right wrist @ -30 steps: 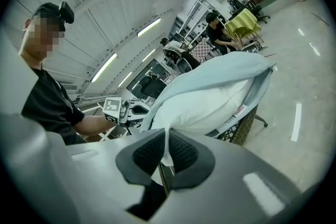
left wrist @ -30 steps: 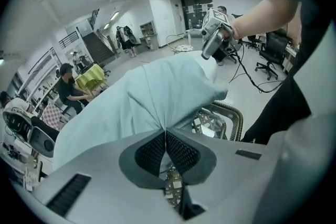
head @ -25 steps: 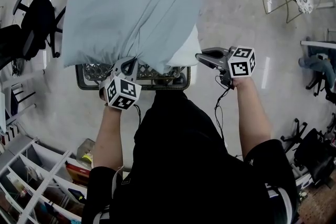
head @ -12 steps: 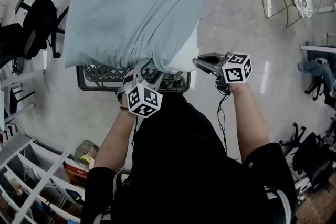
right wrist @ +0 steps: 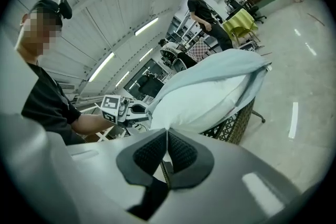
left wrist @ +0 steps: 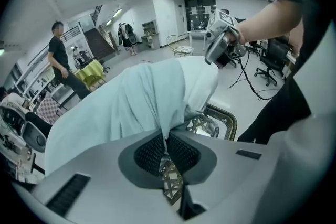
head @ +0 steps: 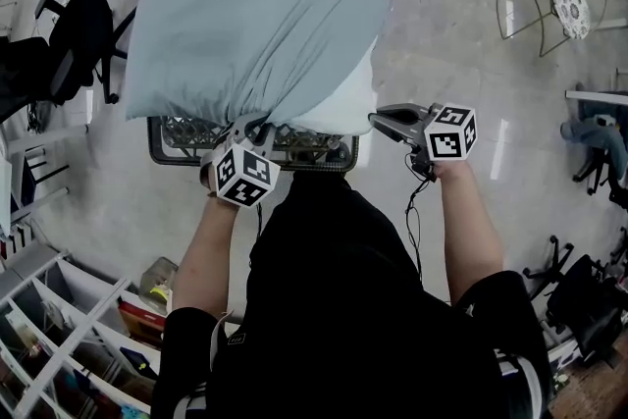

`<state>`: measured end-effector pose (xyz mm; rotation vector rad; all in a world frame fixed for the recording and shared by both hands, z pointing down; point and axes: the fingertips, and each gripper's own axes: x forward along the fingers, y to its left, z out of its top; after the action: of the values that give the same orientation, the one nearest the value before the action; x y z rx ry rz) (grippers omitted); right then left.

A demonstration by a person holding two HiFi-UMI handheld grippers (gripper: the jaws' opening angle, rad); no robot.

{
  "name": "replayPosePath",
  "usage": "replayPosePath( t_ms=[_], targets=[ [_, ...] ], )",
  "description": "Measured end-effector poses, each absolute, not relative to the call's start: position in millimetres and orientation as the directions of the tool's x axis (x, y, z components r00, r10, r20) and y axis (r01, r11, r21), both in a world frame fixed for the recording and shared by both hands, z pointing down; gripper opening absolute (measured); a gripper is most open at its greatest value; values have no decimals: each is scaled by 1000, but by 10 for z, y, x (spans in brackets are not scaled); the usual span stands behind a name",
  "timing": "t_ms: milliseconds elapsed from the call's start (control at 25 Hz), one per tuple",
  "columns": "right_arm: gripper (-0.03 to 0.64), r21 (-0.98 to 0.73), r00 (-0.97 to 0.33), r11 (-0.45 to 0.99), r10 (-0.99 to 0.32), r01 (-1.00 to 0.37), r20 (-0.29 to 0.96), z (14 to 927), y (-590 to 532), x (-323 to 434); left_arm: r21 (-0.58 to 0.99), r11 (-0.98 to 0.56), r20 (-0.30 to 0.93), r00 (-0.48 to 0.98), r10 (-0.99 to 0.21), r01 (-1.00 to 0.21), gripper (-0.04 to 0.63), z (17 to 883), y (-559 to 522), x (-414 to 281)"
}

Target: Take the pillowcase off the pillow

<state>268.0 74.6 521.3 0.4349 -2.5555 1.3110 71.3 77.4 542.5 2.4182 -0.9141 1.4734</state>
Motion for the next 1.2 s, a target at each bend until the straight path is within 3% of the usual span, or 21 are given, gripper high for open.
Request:
replayPosePath(
  t_ms=[280, 400, 520, 680, 800, 920, 1200],
  targets=[
    [14, -776, -942, 551, -64, -308, 328, 5270, 980, 2566, -108, -754, 886, 281, -368, -648, 15, 5425, 928, 302],
    [18, -756, -915, 548, -41, -357, 402, 5485, 1099, 2557, -76, -773, 907, 279, -316, -630, 6, 5386, 1102, 286],
    [38, -735, -870, 530, -11, -422, 492, 5666, 1188, 2665, -16, -798, 879, 372, -299, -603, 8, 5158, 1079, 397],
    [58, -684, -803, 446, -157, -577, 575, 5673, 822, 2933, -17, -819, 819, 462, -340, -573, 57, 4937, 497, 441],
    [101, -587, -697, 389, -269, -710, 665, 5738, 432, 3004, -26, -852, 779, 524, -346, -523, 77, 4891, -74, 532],
    [101, -507, -576, 274, -383, -818, 722, 5851, 57, 3091, -10, -884, 742, 590, -320, -467, 98, 4854, -578, 811],
    [101, -518, -498, 97, -472, -850, 728, 6249, -502, 3212, -43, -935, 759, 596, -260, -353, 114, 4980, -1462, 1585]
  ],
)
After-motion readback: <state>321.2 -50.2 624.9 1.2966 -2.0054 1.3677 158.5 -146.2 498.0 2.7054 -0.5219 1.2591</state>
